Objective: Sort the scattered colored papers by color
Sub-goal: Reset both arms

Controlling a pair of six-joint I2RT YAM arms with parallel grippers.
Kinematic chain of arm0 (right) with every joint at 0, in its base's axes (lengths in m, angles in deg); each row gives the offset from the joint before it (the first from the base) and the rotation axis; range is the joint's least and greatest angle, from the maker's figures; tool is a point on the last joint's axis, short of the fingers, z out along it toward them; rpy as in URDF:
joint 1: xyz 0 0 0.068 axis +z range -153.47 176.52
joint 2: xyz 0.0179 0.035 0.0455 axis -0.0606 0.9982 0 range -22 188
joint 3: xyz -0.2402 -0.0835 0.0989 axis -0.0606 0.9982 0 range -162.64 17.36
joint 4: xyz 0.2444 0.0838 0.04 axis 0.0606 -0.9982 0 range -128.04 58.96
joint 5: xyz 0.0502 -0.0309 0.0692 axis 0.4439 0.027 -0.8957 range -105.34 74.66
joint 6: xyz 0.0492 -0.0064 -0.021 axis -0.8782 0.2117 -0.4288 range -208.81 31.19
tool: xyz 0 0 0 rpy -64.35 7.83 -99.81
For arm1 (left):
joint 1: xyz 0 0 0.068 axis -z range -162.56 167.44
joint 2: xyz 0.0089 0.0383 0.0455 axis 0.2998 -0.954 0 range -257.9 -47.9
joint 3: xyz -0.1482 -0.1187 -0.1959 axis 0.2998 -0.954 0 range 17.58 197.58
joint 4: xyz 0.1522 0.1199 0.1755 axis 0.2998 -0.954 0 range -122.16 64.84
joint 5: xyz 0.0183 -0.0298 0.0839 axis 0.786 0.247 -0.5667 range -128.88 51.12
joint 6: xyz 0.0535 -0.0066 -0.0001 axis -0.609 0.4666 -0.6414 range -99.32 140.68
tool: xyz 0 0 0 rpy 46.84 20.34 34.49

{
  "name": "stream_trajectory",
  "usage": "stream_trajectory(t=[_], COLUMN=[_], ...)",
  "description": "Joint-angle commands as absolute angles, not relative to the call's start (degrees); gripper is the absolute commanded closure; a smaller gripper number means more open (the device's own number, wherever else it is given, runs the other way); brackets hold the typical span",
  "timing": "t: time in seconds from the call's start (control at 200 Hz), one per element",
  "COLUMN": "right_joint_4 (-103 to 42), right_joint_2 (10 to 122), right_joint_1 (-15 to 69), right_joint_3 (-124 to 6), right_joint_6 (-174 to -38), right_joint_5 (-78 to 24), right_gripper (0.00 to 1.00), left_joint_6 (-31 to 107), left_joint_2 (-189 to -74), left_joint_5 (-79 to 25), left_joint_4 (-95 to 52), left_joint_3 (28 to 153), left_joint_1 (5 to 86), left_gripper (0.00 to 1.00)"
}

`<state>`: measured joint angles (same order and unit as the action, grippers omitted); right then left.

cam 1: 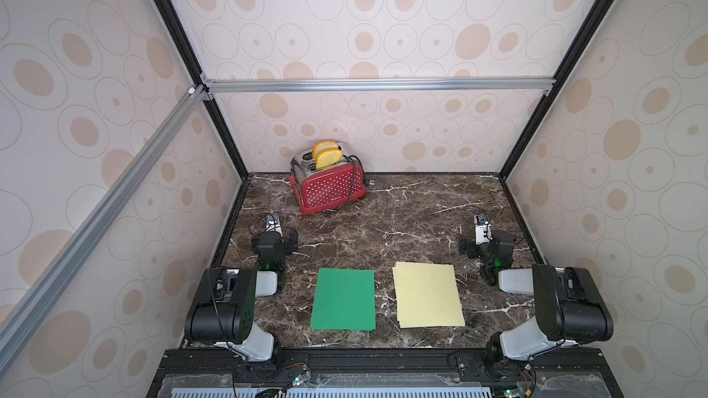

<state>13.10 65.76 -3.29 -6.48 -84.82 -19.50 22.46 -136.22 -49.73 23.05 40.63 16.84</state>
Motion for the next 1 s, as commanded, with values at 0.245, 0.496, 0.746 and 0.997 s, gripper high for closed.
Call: stream_trajectory(t=[0.245, 0.496, 0.746, 0.997], right_joint_4=[15.36, 12.93, 13.20, 14.62], right_joint_2=[66.48, 65.85, 66.00, 65.26], right_joint_1=[-2.76, -2.86, -2.91, -3.01], right_joint_3=[-6.51, -7.15, -7.12, -5.92], right_joint_6=[-85.55, -85.73, -85.76, -83.61], right_joint_5=[-15.82, -16.33, -16.30, -21.50], right_gripper=[0.00, 0.00, 0.00, 0.00], left_joint_6=[23.28, 23.31, 23.24, 23.29], left_joint_2=[-136.11, -136.14, -136.13, -136.11], left_joint_5=[-50.31, -50.31, -50.34, -50.31], left_joint_4=[22.57, 22.64, 22.58, 22.53], left_joint_3=[41.93, 41.98, 41.97, 41.97], left_joint_1=[16.98, 16.97, 16.92, 16.99], left_gripper=[0.01, 0.01, 0.01, 0.01])
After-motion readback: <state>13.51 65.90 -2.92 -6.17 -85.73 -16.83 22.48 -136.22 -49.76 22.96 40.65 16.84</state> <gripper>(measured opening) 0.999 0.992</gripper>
